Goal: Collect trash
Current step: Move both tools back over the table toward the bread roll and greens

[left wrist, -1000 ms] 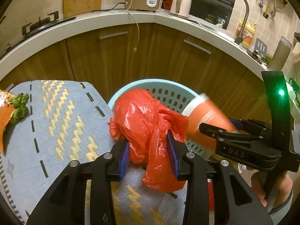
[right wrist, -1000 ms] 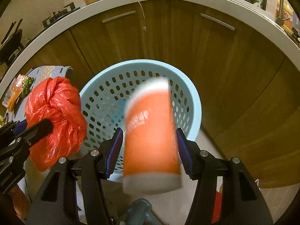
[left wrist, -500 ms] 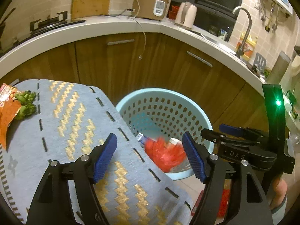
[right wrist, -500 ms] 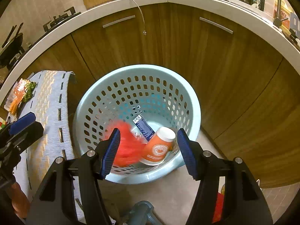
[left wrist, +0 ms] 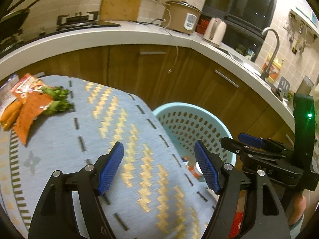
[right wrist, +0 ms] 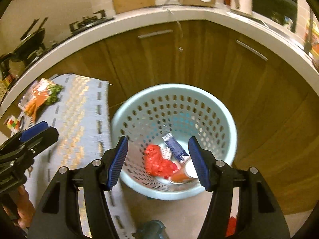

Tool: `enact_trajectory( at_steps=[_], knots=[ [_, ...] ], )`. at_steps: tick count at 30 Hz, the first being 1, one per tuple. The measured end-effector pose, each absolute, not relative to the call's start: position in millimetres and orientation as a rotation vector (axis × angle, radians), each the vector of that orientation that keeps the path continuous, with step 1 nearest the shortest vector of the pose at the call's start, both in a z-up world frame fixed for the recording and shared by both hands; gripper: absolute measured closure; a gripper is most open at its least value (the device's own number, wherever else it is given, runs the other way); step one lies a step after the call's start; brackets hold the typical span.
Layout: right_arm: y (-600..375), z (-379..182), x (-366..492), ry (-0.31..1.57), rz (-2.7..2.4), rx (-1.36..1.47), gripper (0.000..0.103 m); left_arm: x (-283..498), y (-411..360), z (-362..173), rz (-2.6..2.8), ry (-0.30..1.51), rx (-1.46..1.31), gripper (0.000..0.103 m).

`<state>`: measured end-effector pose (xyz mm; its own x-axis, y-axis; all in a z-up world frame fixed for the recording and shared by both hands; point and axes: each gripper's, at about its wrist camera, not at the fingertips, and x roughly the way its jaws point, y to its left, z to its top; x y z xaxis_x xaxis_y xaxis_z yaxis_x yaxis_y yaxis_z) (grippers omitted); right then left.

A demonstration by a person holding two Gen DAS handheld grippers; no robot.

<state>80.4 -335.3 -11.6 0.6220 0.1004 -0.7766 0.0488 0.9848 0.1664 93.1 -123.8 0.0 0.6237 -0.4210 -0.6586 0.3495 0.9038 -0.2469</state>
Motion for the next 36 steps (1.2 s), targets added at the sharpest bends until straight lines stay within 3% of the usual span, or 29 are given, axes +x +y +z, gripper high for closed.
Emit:
enact_trajectory(
  at_steps=[16,22,36],
  knots=[
    [-201,25,111,0.847,0.25,0.031,0.049,102,20,22,-0.206,0.696,-0.205,0.028],
    [-150,35,141,0.824,0.346,-0.025,0.069,129,92,22,-0.047,0.686,-0.247,0.028],
    [-85,29,235,0.815,0.507,-0.089,0.069,199,127,-15,0.074,0.759,-0.142,0.029]
  ],
)
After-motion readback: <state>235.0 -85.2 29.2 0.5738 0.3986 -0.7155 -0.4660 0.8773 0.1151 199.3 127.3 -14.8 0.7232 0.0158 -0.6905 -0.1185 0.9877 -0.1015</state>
